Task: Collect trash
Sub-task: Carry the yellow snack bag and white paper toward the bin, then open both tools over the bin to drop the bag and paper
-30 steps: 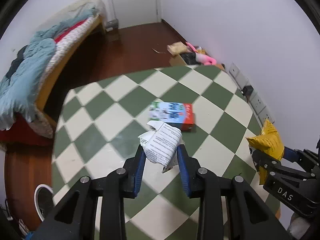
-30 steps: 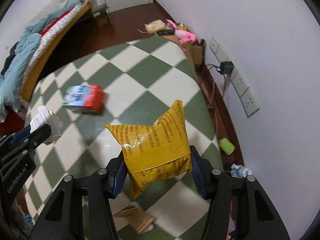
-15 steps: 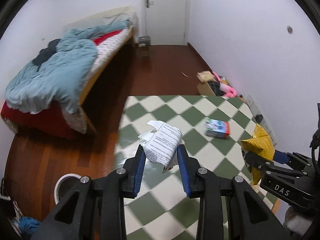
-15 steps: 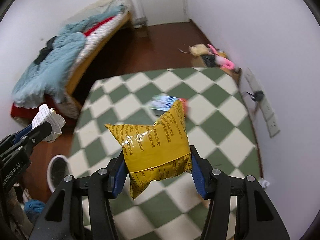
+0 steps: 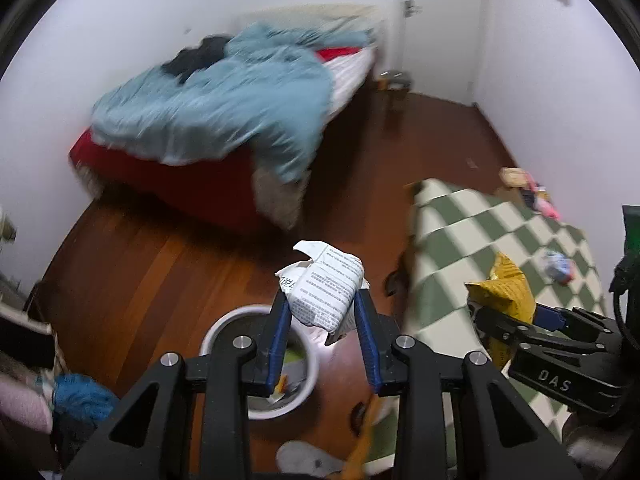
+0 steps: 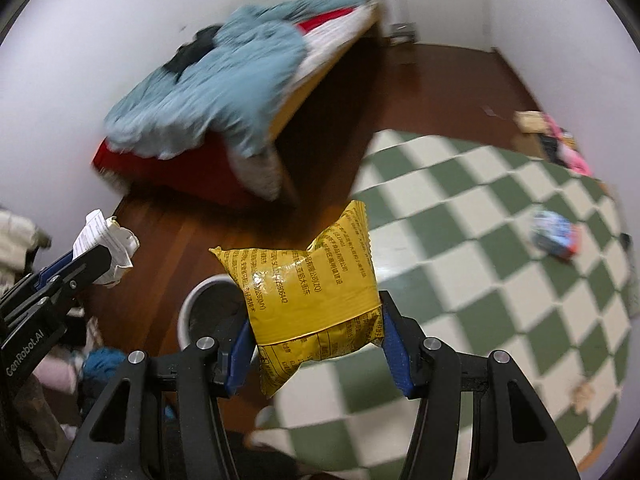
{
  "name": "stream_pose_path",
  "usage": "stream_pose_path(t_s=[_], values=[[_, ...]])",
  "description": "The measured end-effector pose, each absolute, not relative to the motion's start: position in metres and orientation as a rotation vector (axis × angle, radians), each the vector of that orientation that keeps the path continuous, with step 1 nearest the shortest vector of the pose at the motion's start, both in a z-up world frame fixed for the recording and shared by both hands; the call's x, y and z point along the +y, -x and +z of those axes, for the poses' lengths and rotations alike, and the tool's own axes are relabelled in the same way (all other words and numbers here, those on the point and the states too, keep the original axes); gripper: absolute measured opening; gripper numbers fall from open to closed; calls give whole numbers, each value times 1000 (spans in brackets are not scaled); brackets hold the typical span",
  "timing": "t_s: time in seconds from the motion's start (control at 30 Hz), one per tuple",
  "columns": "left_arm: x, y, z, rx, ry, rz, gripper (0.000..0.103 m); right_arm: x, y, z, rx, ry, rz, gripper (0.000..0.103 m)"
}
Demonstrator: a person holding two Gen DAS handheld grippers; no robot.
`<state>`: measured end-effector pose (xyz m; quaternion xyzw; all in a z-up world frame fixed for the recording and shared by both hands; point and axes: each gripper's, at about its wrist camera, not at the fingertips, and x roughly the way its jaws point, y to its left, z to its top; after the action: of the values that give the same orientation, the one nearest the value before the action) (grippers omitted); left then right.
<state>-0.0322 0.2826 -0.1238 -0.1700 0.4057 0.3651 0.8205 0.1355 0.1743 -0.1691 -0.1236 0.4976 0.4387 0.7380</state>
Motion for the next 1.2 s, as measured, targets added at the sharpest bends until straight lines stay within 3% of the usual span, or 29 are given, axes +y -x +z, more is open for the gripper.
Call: stream_pose_path(t_s=[0.5, 0.7, 0.73, 0.8, 0.83, 0.87, 0.9, 0.93, 1.0, 1.2], values=[[422, 114, -299, 1083, 779, 800, 29, 345, -45, -341, 1360, 508, 1012, 58], [452, 129, -341, 1131, 922, 783, 32, 386, -39, -392, 1422, 601, 998, 58], [453, 132, -343, 1134, 932, 787, 36, 389, -40, -397, 1432, 606, 999, 59], [456, 135, -346, 1135, 936, 802, 56, 396, -38, -415, 1476, 626, 1000, 60], [457, 136, -347, 1131, 935, 812, 78, 400, -38, -420, 1488, 630, 1005, 61], [457, 139, -348, 1132, 932, 827, 91, 403, -37, -427, 1499, 643, 1013, 62], [458, 142, -350, 1136, 929, 838, 92, 406, -35, -433, 1508, 657, 1018, 69], [457, 145, -350, 1148, 917, 856, 93, 406, -35, -438, 1511, 664, 1015, 85], [456, 151, -352, 1168, 883, 893, 96, 404, -35, -444, 1517, 666, 1004, 98], [445, 164, -350, 1182, 786, 992, 99, 392, -31, -442, 1487, 701, 968, 101]])
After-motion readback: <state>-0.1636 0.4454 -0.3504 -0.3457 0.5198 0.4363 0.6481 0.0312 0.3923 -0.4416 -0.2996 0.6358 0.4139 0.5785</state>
